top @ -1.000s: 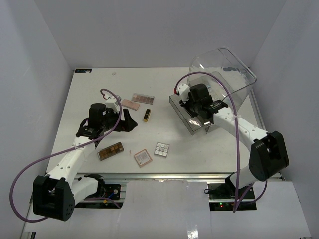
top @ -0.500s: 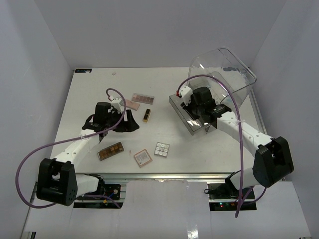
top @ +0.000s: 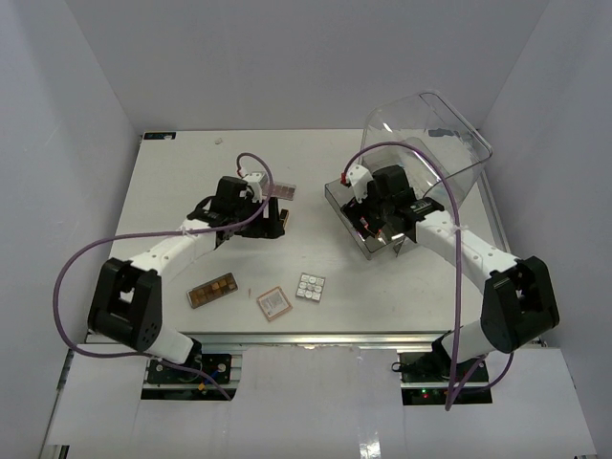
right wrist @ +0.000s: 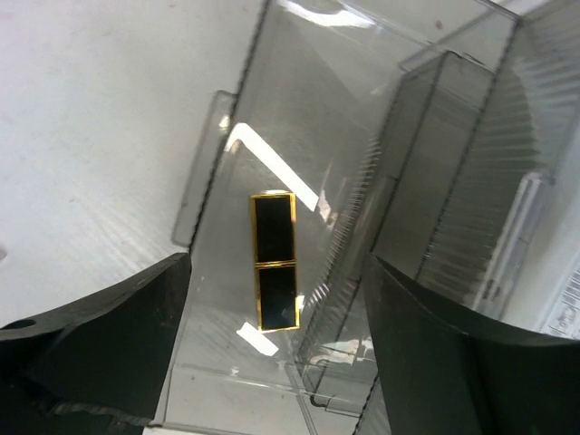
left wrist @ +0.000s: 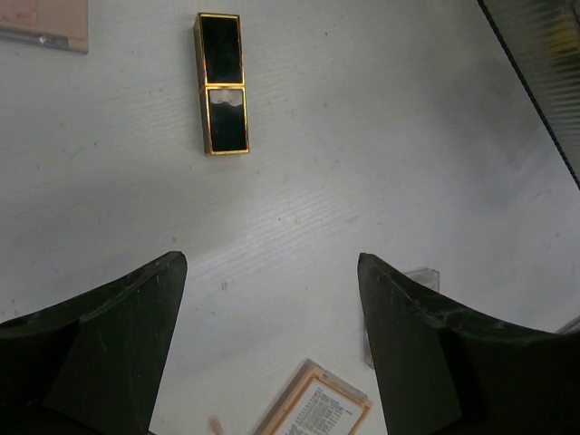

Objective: Organize the makeup

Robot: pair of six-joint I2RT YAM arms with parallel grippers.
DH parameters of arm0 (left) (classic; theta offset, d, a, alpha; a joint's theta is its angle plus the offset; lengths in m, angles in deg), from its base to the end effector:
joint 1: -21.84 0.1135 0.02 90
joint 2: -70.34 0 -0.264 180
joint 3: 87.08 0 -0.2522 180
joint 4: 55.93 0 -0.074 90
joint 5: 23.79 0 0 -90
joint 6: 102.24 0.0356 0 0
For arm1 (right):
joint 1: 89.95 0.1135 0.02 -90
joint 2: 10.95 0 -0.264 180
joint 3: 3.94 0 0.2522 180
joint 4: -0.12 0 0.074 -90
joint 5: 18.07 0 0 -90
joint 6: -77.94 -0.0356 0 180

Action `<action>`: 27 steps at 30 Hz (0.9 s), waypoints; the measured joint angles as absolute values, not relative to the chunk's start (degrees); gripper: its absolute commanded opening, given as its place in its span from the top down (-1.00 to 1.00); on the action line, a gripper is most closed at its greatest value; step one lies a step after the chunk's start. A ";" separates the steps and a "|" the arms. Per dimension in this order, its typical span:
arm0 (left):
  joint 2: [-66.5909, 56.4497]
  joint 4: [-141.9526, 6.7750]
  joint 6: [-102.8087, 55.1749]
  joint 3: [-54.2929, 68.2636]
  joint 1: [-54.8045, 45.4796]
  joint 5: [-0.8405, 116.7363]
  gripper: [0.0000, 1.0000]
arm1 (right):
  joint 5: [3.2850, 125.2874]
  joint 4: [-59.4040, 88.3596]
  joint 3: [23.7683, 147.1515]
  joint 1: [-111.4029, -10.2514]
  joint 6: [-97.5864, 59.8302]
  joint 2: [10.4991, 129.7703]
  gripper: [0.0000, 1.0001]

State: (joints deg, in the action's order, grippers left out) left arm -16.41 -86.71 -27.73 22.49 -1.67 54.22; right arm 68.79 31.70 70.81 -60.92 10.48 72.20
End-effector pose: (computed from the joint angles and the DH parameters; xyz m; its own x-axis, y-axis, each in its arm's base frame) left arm 0.2915 -0.1349 0.2265 -0.7862 0.0571 -0.6154 0.3216 0.8881 -0.3285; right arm 0.2806 0.1579 0.2684 -0.3191 -0.6148 -0.7212 -0.6968 0.6680 -0.2612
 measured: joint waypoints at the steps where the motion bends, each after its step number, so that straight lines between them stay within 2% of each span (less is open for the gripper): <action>1: -18.50 -86.72 -27.78 20.83 -2.47 55.41 -0.51 | 66.40 33.15 71.01 -61.02 11.28 71.31 -0.90; 4: -24.93 -87.82 -27.95 15.91 -4.75 59.40 -0.47 | 57.90 37.25 71.63 -61.84 14.06 67.58 -0.96; 8: -32.36 -89.34 -28.13 11.25 -6.47 65.34 -0.47 | 47.04 40.91 71.67 -64.81 16.90 56.78 -0.96; 12: -36.37 -92.39 -28.09 7.89 -7.39 70.01 -0.48 | 40.11 40.61 70.93 -68.50 18.15 48.48 -0.96; 16: -39.89 -93.98 -27.43 2.80 -8.20 74.67 -0.44 | 34.67 40.20 66.82 -72.58 18.16 45.59 -0.96; 18: -41.25 -94.43 -26.98 0.93 -8.41 76.36 -0.34 | 32.48 40.45 64.61 -74.83 18.08 45.32 -0.96; 24: -43.06 -95.48 -25.57 -0.28 -8.66 78.10 0.24 | 25.36 40.42 59.99 -81.42 17.40 43.18 -0.97; 25: -43.24 -95.61 -25.44 -0.32 -8.66 78.07 0.38 | 24.16 40.33 59.50 -82.35 17.28 42.48 -0.97; 27: -43.55 -95.60 -25.45 -0.46 -8.66 77.90 0.51 | 21.59 39.92 58.89 -83.68 17.26 40.78 -0.96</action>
State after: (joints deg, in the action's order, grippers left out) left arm -43.55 -95.60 -25.45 -0.46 -8.66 77.90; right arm 21.59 39.92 58.89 -83.68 17.26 40.78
